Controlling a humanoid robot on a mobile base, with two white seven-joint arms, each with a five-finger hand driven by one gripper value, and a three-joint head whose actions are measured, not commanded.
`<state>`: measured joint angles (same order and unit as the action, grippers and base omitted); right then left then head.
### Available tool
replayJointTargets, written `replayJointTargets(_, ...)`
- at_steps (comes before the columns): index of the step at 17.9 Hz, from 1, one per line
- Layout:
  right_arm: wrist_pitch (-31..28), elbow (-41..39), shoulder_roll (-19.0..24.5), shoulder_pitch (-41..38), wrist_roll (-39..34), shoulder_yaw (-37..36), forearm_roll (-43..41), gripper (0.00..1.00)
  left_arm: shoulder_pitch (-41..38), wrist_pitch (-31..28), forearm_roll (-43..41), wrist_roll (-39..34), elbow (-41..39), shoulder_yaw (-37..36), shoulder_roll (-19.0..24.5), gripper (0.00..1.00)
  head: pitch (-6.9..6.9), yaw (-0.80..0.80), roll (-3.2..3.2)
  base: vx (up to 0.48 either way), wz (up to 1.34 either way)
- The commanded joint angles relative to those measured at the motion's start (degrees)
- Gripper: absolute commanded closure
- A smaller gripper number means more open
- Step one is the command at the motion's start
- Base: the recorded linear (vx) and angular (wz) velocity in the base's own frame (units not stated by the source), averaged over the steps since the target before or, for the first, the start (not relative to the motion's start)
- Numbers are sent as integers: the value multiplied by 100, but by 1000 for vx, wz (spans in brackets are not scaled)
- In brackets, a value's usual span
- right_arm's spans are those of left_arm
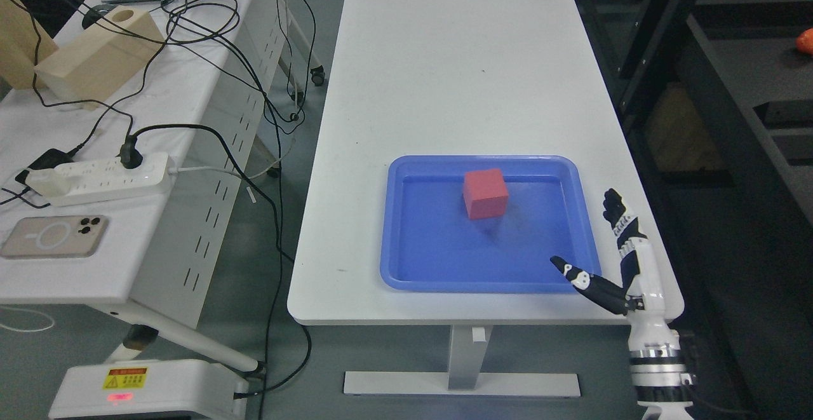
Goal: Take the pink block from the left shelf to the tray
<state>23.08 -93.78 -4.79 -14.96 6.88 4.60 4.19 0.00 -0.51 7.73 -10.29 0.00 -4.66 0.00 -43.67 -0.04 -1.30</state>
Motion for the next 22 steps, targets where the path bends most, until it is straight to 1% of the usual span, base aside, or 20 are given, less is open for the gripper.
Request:
replayJointTargets(1, -602, 0, 22, -25, -2, -310, -366, 0, 167, -2, 0, 1, -100, 0, 100, 0, 0, 0, 0, -168, -77)
replayJointTargets(4, -726, 0, 4, -33, -28, -477, -953, 0, 167, -2, 0, 1, -100, 0, 100, 0, 0, 0, 0, -184, -73)
replayJointTargets(6, -735, 0, 4, -42, -291, -530, -1157, 0, 176, -2, 0, 1, -100, 0, 100, 0, 0, 0, 0, -160, 1)
replayJointTargets(8, -761, 9, 22, -68, -485, -539, -1166, 0, 167, -2, 0, 1, -100, 0, 100, 0, 0, 0, 0, -161, 116)
replayJointTargets(19, -761, 9, 22, -157, -521, -627, -1359, 0, 167, -2, 0, 1, -100, 0, 100, 0, 0, 0, 0, -174, 124)
replayJointTargets(22, -761, 9, 22, -157, -635, -627, -1359, 0, 176, -2, 0, 1, -100, 0, 100, 0, 0, 0, 0, -127, -39)
